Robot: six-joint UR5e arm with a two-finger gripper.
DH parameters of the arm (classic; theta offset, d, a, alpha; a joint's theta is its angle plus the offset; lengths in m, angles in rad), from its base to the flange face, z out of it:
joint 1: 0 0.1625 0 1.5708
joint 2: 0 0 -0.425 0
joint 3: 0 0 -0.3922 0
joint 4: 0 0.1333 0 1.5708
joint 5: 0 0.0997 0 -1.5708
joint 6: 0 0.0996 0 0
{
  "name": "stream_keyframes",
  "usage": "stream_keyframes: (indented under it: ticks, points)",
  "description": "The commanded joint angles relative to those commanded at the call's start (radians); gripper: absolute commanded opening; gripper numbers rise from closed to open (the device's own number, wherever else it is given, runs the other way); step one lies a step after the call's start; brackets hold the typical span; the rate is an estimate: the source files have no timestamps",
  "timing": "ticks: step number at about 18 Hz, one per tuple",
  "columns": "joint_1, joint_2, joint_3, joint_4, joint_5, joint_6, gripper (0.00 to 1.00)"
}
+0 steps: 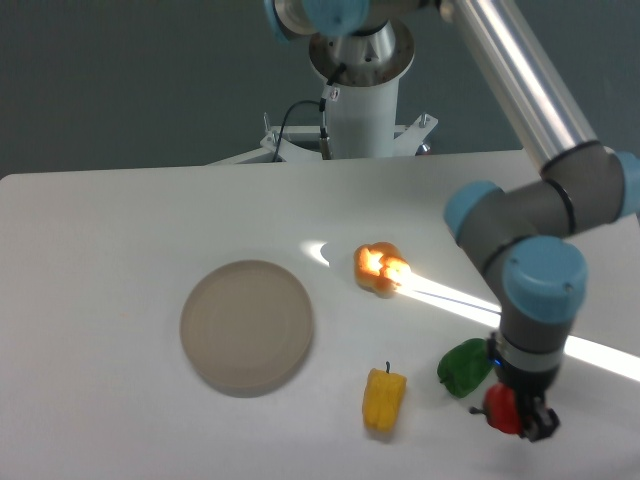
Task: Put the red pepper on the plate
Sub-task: 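Carry the held red pepper in the gripper over to the beige plate, then lower the red pepper onto the plate surface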
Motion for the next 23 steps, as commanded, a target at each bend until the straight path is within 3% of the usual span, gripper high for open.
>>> stream_keyframes:
  ticks: [4, 9, 17, 23]
  points:
    - [-0.115, 0.098, -0.129, 0.000, -0.003, -0.167, 0.50]
    - [-0.223, 0.134, -0.168, 0.000, -0.002, -0.351, 0.50]
    - [-0.255, 0.137, -0.186, 0.002, -0.005, -0.367, 0.50]
    - [-0.289, 0.155, -0.250, 0.015, -0.005, -0.482, 0.50]
